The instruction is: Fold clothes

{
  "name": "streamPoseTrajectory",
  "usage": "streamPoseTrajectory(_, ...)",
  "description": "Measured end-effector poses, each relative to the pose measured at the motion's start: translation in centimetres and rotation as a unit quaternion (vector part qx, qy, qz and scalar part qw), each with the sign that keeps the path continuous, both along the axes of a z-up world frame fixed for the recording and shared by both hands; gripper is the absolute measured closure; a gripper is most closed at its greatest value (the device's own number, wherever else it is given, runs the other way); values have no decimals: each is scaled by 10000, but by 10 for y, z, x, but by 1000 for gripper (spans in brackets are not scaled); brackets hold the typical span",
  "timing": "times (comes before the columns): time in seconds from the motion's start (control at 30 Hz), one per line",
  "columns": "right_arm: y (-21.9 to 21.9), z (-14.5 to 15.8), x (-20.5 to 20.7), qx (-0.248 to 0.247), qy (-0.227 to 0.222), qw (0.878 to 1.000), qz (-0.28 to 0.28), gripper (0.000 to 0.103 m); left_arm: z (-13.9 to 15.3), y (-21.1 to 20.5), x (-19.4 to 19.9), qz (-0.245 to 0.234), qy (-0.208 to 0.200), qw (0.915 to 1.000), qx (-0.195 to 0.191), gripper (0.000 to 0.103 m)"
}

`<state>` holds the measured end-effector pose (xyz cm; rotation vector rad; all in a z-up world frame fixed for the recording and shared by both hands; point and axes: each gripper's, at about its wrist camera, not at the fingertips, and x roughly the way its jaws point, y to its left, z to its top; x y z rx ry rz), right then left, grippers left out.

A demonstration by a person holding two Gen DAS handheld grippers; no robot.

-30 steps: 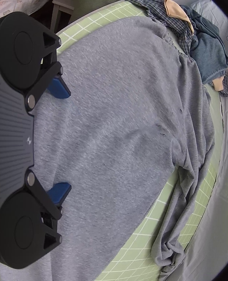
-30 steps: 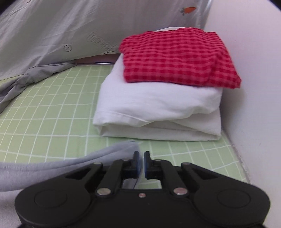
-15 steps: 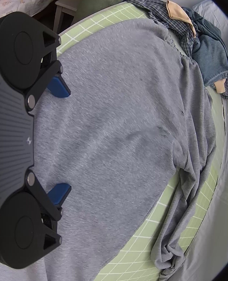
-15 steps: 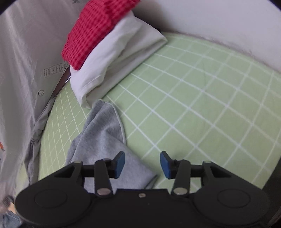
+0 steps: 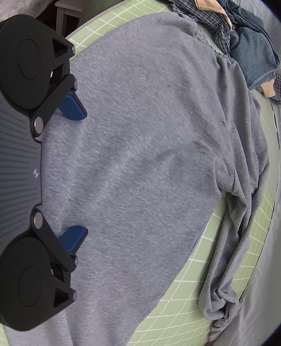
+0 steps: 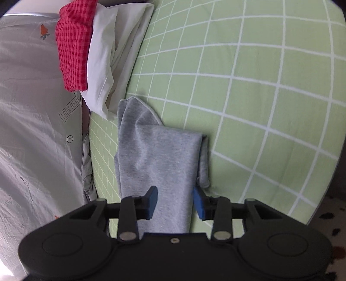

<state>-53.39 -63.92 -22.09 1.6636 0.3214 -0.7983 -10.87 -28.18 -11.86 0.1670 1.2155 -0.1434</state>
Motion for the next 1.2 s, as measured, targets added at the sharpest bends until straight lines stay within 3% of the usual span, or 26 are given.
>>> streamPoseTrajectory(0.17,1,0,4,8,63,10000,-18,64,-1,5,1,-31,44,9999,-148,0)
streamPoseTrajectory(0.4,-11,-3,7,-303,50,9991,-300,53,-1,5,-1,-160,-21,9997,-172,0)
streamPoseTrajectory(0.47,-17,-3,12,-360,89,9989,-273,66,-1,5,-2,-182,-25,9997,-176,0)
streamPoseTrajectory(0.53,-24,0,17,-467,55,9986,-230,99,-1,5,-2,-199,-23,9996,-179,0)
streamPoseTrajectory(0.6,-31,8,22,-680,-78,9974,-206,102,-1,5,-2,-224,-16,9996,-181,0)
streamPoseTrajectory(0.63,-33,22,22,-1025,-231,9943,-161,102,-1,5,-2,-236,-14,9996,-181,0)
streamPoseTrajectory(0.77,-23,96,18,-2641,-482,9630,240,102,-1,6,-1,-272,-16,9995,-185,0)
streamPoseTrajectory(0.83,-10,110,8,-2810,-515,9579,283,102,-1,6,-1,-293,-25,9994,-189,0)
streamPoseTrajectory(0.9,0,97,4,-2787,334,9583,544,102,-1,6,-1,-301,-34,9994,-193,0)
streamPoseTrajectory(0.97,10,79,0,-2713,1329,9496,839,102,-1,6,-1,-309,-43,9993,-196,0)
streamPoseTrajectory(1.07,15,54,-25,-2126,1335,9670,426,102,-1,7,0,-352,-42,9992,-197,0)
streamPoseTrajectory(1.2,19,58,-38,-2364,1293,9625,314,102,-1,7,1,-364,-27,9991,-196,0)
